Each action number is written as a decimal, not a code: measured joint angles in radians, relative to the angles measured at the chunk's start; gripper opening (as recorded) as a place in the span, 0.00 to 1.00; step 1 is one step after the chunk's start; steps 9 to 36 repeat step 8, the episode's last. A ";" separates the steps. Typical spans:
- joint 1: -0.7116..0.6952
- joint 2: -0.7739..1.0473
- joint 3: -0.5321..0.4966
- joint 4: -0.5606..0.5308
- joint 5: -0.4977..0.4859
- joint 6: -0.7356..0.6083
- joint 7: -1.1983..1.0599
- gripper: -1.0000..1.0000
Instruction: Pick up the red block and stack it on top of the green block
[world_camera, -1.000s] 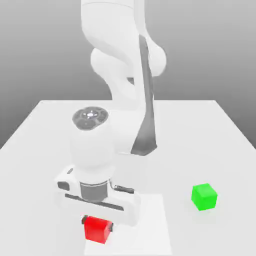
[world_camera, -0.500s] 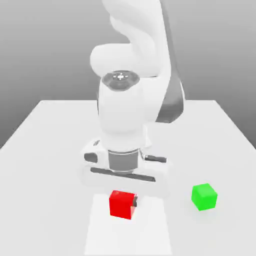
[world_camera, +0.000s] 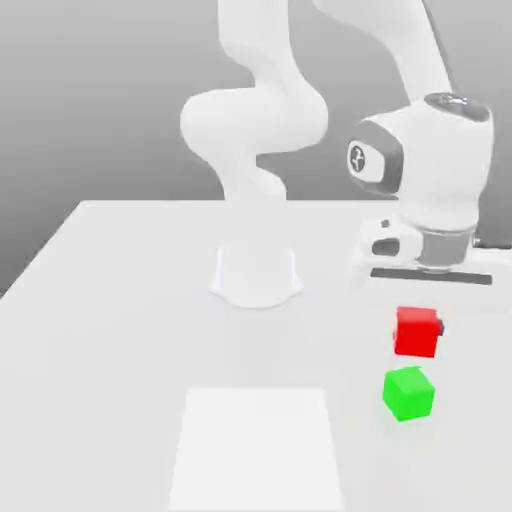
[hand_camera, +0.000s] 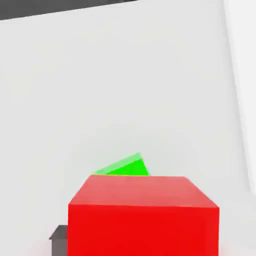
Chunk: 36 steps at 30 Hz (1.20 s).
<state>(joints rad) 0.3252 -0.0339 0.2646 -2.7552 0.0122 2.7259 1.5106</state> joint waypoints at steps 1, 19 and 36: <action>0.000 0.025 -0.005 0.001 -0.020 0.024 0.015 0.00; 0.013 0.156 -0.036 0.004 -0.120 0.144 0.088 1.00; 0.013 0.156 -0.036 0.004 -0.120 0.144 0.088 1.00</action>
